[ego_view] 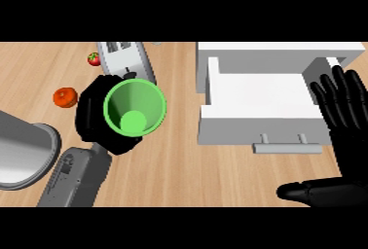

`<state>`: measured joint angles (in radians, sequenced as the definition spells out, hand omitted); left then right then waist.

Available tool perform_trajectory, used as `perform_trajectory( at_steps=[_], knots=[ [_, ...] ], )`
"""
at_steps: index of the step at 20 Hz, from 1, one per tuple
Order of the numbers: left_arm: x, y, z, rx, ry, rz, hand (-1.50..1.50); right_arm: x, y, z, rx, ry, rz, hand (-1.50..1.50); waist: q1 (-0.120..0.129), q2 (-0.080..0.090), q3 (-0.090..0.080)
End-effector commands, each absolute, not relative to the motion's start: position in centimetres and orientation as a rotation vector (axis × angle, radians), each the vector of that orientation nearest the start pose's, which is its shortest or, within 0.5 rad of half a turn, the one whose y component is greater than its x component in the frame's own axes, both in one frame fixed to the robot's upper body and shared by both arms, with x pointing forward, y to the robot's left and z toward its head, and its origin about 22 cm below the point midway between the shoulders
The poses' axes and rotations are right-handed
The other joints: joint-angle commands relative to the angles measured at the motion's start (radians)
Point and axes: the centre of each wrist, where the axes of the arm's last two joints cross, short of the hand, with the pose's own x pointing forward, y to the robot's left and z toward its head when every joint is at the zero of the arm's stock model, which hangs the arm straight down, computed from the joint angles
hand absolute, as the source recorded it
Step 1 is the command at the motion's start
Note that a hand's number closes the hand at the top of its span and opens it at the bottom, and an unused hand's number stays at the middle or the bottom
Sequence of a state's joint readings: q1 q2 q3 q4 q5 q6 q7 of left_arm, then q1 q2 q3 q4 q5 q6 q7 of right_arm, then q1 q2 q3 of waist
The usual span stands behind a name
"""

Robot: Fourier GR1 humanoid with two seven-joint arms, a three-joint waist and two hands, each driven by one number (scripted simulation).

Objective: Pick up the cup, place it into the drawer and close the drawer

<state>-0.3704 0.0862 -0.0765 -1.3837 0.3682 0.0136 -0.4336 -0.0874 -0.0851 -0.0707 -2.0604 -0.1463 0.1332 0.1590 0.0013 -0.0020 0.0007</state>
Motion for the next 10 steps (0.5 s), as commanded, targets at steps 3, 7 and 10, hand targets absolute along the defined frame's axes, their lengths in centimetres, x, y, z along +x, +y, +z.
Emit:
perform_trajectory(
  at_steps=[3, 7, 10],
  knots=[
    [35.4, 17.2, 12.1, -0.37, -2.113, 0.072, 1.5, 21.7, -24.5, 14.6, 0.131, -2.009, 0.137, -1.5, -0.009, 0.002, 0.0],
    [35.0, 13.4, 12.1, -0.403, -2.108, 0.037, 1.5, 23.4, -26.0, 14.8, 0.126, -2.008, 0.149, -1.5, -0.005, 0.002, 0.0],
    [36.3, 13.1, 14.1, -0.315, -2.118, 0.006, 1.5, 21.5, -26.0, 13.3, 0.148, -1.993, 0.122, -1.5, -0.01, 0.002, 0.0]
  ],
)
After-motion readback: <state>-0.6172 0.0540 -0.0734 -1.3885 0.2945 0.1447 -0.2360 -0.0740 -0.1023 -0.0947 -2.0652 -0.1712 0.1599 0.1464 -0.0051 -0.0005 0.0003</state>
